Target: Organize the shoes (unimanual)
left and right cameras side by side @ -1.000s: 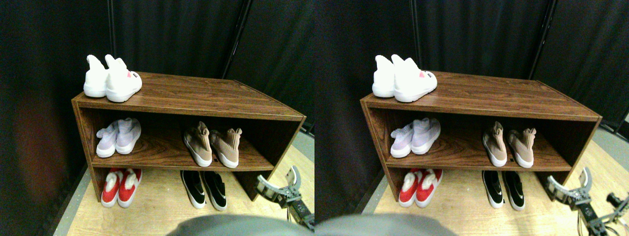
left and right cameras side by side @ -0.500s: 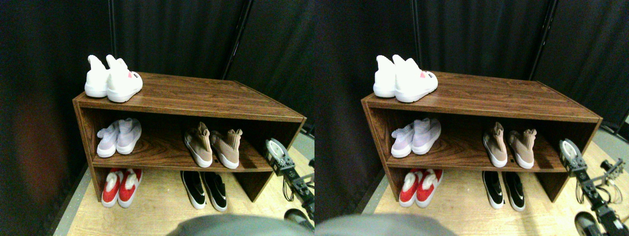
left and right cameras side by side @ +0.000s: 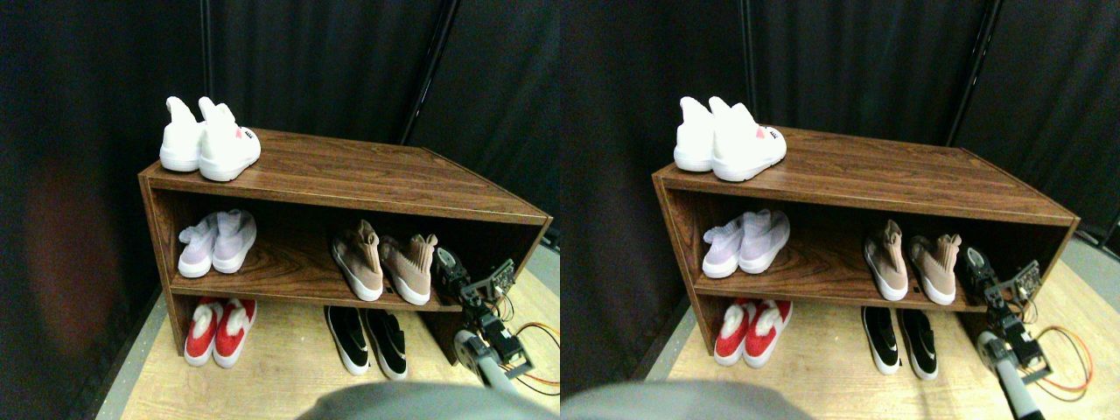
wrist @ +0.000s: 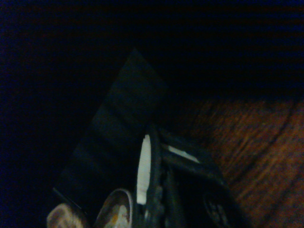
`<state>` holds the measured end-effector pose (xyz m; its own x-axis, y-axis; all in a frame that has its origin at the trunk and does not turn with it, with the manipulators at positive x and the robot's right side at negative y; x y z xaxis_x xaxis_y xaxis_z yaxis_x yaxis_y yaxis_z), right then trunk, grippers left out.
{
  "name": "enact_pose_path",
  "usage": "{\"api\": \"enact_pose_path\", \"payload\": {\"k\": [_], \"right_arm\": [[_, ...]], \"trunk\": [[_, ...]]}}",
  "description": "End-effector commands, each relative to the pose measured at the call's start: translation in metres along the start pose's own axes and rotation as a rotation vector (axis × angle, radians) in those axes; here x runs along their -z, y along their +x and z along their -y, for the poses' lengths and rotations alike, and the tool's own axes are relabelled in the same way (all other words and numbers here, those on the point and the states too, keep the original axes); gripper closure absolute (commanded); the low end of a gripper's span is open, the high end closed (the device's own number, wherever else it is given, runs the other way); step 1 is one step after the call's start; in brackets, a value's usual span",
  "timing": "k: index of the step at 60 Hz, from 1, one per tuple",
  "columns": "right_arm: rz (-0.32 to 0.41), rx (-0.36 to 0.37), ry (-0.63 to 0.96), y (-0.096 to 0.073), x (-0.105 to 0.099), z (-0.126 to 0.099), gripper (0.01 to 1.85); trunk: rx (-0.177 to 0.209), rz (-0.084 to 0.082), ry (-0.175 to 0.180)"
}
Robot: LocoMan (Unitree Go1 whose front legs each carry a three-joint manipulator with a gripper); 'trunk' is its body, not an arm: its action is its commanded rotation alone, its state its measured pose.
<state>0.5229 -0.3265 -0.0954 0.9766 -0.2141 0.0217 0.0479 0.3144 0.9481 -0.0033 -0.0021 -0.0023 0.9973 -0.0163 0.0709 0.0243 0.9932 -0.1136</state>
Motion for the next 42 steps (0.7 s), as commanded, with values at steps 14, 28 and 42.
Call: {"api": "enact_pose_path", "payload": {"k": [14, 28, 42], "right_arm": [[-0.048, -0.030, -0.100, -0.001, 0.018, -0.006, 1.80], [-0.079, -0.004, 0.004, -0.009, 0.038, -0.013, 1.80], [-0.087, -0.011, -0.020, -0.019, 0.052, -0.016, 1.80]], "trunk": [[-0.038, -0.021, -0.022], [-0.064, -0.018, -0.042], [-0.072, -0.015, -0.051]]}}
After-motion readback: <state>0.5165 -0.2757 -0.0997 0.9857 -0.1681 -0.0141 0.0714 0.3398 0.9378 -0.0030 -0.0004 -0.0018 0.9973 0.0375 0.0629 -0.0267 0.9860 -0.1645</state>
